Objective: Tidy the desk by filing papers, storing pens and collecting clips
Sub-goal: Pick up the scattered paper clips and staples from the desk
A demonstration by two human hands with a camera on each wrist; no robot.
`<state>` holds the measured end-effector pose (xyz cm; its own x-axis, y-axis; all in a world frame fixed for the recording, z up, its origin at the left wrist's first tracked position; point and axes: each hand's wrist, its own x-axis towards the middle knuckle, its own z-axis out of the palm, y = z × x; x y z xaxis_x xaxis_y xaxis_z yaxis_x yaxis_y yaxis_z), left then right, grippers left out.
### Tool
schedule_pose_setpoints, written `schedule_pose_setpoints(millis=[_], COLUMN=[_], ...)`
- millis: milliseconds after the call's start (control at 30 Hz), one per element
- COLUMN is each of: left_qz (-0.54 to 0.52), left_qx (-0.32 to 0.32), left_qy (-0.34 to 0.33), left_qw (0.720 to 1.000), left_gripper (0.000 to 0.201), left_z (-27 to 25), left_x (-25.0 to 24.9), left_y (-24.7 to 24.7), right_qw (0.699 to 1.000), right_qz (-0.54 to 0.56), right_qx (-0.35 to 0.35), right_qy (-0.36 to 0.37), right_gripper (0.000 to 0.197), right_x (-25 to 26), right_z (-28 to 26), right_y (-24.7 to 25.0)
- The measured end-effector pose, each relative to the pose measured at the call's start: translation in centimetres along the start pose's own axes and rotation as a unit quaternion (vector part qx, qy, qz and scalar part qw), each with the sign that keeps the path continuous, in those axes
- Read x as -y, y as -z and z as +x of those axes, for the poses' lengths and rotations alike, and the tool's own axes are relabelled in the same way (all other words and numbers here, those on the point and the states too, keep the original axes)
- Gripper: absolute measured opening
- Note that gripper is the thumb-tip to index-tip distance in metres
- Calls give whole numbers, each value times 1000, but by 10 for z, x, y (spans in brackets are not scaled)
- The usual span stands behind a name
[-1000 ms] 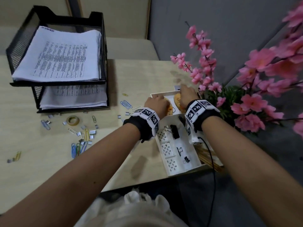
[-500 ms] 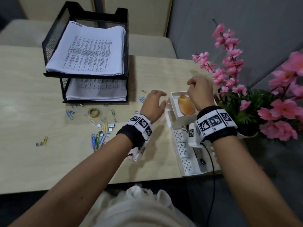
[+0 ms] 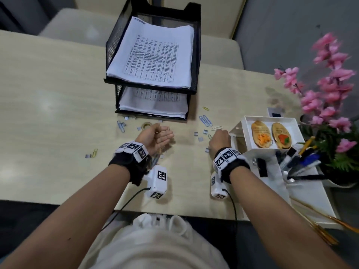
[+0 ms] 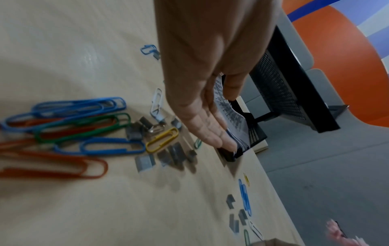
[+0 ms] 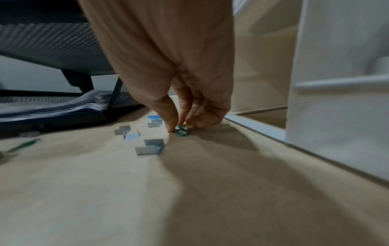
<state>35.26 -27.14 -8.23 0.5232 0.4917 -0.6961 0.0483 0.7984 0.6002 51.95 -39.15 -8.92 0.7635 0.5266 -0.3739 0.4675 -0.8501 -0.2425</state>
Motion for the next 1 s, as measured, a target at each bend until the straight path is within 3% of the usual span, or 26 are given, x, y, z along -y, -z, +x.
schedule_pose_setpoints(millis=[100, 233, 333, 600, 733, 867, 933, 1000], left_qz=[-6, -24, -31, -33, -26, -51, -72, -89], left_qx=[-4, -1, 5, 12, 24, 25, 23, 14], left_qy=[12, 28, 37, 79, 81, 97, 108, 128], left_qw=[1000, 999, 999, 996, 996, 994, 991, 988], left_gripper=[37, 36, 35, 33, 38, 51, 56, 52], left_z=[5, 12, 15, 22, 28, 32, 33, 33], left_x=[-5, -8, -8, 8, 18, 23, 23, 20], left_y=[5, 4, 0, -24, -37, -42, -40, -36], right_qw=[999, 999, 998, 997, 998, 961, 947, 956], right_qz=[-25, -16, -51, -65, 63, 255, 296, 278], right_qx=[22, -20, -12, 13, 3, 61, 81, 31], right_qy=[3, 20, 44, 29, 25, 84, 93, 84], right_gripper=[26, 27, 21, 23, 14, 19, 13, 13], right_x=[4, 8, 8, 8, 18, 42, 49, 48], right_z=[8, 23, 29, 25, 7, -12, -11, 6], right_y=[8, 26, 28, 22, 20, 23, 30, 35])
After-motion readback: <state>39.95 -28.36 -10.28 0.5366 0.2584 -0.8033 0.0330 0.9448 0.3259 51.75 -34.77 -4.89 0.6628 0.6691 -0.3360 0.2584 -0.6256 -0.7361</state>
